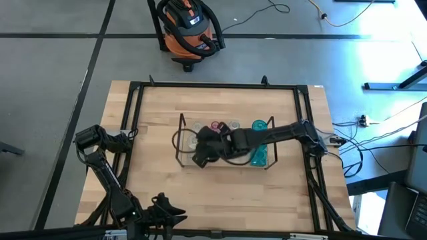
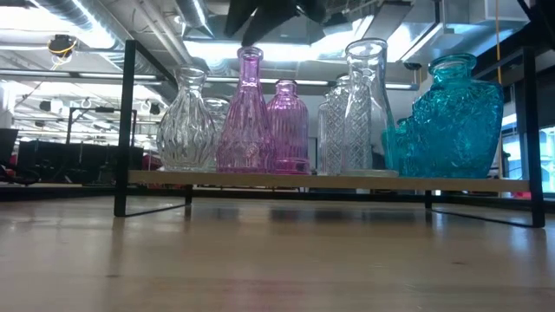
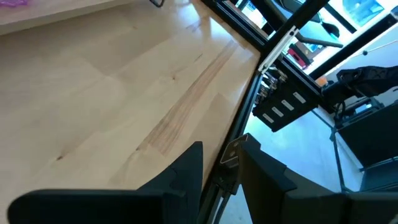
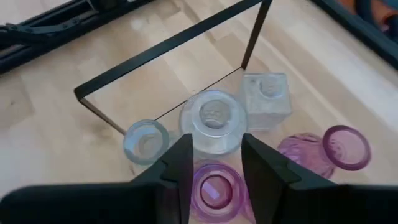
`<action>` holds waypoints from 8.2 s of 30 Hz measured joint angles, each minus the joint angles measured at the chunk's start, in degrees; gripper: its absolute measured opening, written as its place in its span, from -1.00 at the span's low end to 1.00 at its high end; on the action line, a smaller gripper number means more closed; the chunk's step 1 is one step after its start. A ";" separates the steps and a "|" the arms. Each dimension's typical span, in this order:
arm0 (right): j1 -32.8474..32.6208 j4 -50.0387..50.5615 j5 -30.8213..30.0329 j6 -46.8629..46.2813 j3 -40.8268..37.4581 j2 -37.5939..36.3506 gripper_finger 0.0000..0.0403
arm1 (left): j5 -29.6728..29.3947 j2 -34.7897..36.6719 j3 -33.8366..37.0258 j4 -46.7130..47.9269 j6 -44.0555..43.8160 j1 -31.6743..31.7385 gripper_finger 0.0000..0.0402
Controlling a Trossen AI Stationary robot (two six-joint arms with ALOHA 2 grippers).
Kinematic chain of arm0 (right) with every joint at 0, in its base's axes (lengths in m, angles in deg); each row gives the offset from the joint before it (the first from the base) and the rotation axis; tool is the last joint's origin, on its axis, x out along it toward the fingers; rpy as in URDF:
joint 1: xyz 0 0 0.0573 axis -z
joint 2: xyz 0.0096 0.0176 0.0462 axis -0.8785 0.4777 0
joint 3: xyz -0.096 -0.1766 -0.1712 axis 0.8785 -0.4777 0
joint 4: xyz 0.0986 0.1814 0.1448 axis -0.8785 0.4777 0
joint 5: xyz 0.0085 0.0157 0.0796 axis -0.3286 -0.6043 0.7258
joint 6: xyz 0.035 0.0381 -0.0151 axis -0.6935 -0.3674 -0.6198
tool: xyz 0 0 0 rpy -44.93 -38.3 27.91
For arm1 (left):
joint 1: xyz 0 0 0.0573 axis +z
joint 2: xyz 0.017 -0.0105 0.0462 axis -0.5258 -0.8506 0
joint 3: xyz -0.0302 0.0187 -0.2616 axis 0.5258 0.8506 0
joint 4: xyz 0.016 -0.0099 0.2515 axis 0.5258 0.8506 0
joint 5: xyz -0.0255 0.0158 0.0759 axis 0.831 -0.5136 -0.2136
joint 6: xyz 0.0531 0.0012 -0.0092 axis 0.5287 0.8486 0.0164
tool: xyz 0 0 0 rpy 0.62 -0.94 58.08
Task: Sort vases onto shelf
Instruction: Adjust the violet vase on the shelf
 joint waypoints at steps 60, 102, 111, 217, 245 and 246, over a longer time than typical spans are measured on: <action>7.20 6.66 27.12 2.93 -0.02 2.69 -0.71 | -2.12 0.00 0.00 -1.62 0.15 0.72 -0.53; 6.11 0.62 25.25 3.57 0.02 3.67 -0.39 | -2.10 0.00 0.00 -1.51 0.24 0.72 -0.53; 6.13 0.68 25.44 3.97 0.02 3.67 -0.53 | -2.10 0.00 0.00 -1.51 0.22 0.72 -0.53; 2.54 5.40 23.36 2.47 -3.31 0.85 -0.44 | -3.10 0.00 0.00 -3.00 1.66 0.72 -0.53; 1.96 11.63 20.47 -1.93 -3.43 -0.46 -0.37 | -3.50 0.00 0.00 -3.55 1.73 0.72 -0.53; 1.96 11.64 20.56 -2.01 -3.43 -0.46 -0.33 | -3.50 0.00 0.00 -3.55 1.73 0.72 -0.53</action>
